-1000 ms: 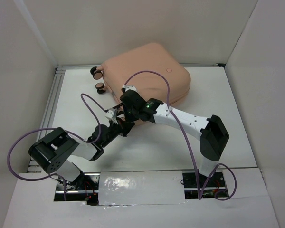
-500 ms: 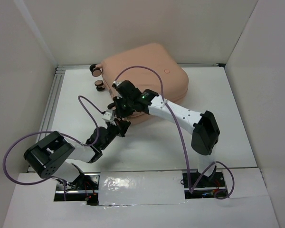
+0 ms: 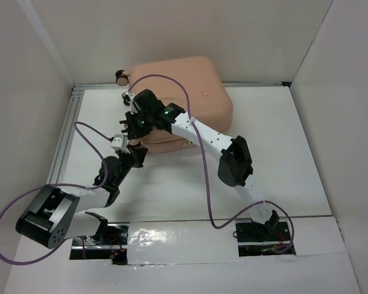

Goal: Pack the luggage

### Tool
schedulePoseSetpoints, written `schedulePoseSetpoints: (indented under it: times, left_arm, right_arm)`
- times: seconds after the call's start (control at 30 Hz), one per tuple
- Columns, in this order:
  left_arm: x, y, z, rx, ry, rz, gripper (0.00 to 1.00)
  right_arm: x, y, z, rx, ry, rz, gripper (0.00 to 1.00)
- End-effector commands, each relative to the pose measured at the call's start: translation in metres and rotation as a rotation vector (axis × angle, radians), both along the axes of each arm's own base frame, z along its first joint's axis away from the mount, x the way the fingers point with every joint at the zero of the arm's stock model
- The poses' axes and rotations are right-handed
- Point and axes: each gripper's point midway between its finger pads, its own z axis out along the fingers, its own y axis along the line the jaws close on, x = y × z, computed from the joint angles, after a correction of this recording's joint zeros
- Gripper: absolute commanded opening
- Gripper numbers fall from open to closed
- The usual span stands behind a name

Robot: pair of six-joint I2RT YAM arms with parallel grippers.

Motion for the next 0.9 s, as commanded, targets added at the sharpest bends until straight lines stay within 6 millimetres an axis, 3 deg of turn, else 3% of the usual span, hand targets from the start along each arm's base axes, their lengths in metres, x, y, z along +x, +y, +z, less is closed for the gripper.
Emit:
schedulePoseSetpoints:
  times: [0.0,0.03,0.07,0.13,0.17,0.2,0.23,0.33,0.37,0.43,0.47,0.53,0.57,0.63,0.67,0.7,0.73,0.8,0.83,0.87]
  left_arm:
    - [-0.028,-0.043,0.110,-0.146,-0.358,-0.314,0.00]
    - [-0.023,-0.036,0.106,-0.145,-0.345,-0.297,0.00]
    - [-0.024,-0.033,0.105,-0.141,-0.350,-0.297,0.00]
    - [-0.021,-0.025,0.101,-0.152,-0.336,-0.280,0.00]
    - [-0.022,-0.024,0.106,-0.164,-0.352,-0.290,0.00]
    - [-0.021,-0.023,0.102,-0.169,-0.336,-0.291,0.00]
    - [-0.021,-0.022,0.102,-0.166,-0.336,-0.293,0.00]
    - [-0.016,-0.021,0.099,-0.161,-0.326,-0.291,0.00]
    - [-0.014,-0.020,0.103,-0.159,-0.337,-0.293,0.00]
    - [-0.011,-0.022,0.101,-0.157,-0.326,-0.302,0.00]
    - [-0.008,-0.021,0.103,-0.164,-0.327,-0.305,0.00]
    - [-0.009,-0.025,0.101,-0.168,-0.315,-0.329,0.00]
    - [-0.011,-0.026,0.105,-0.168,-0.336,-0.340,0.00]
    - [-0.009,-0.028,0.104,-0.166,-0.332,-0.351,0.00]
    - [-0.008,-0.028,0.101,-0.165,-0.323,-0.350,0.00]
    - [-0.008,-0.028,0.101,-0.166,-0.328,-0.351,0.00]
    - [-0.010,-0.031,0.103,-0.168,-0.336,-0.360,0.00]
    - [-0.009,-0.031,0.100,-0.167,-0.327,-0.360,0.00]
    - [-0.007,-0.032,0.101,-0.167,-0.321,-0.359,0.00]
    - [-0.008,-0.034,0.098,-0.157,-0.316,-0.367,0.00]
  right_arm:
    - [0.133,-0.026,0.048,0.142,-0.292,-0.195,0.15]
    - [0.133,-0.021,0.043,0.150,-0.284,-0.176,0.15]
    - [0.136,-0.023,0.053,0.176,-0.288,-0.162,0.15]
    - [0.138,-0.030,0.065,0.178,-0.293,-0.171,0.26]
    - [0.142,-0.038,0.075,0.188,-0.306,-0.185,0.33]
    - [0.138,-0.041,0.075,0.176,-0.294,-0.185,0.50]
    - [0.138,-0.054,0.100,0.200,-0.315,-0.219,0.60]
    - [0.144,-0.089,0.127,0.214,-0.297,-0.307,0.78]
    - [0.146,-0.110,0.150,0.228,-0.319,-0.337,0.81]
    - [0.144,-0.135,0.161,0.221,-0.288,-0.382,0.84]
    - [0.139,-0.165,0.191,0.236,-0.316,-0.421,0.86]
    - [0.146,-0.192,0.184,0.193,-0.312,-0.474,0.87]
    - [0.140,-0.215,0.208,0.194,-0.366,-0.516,0.87]
    - [0.154,-0.277,0.208,0.078,-0.456,-0.679,0.92]
    - [0.158,-0.301,0.181,-0.003,-0.435,-0.734,0.92]
    - [0.158,-0.345,0.190,-0.036,-0.469,-0.828,0.93]
    - [0.160,-0.375,0.181,-0.094,-0.470,-0.905,0.95]
    - [0.158,-0.415,0.155,-0.136,-0.432,-0.969,0.95]
    - [0.158,-0.444,0.144,-0.145,-0.399,-1.002,0.95]
    - [0.159,-0.455,0.117,-0.140,-0.336,-1.024,0.95]
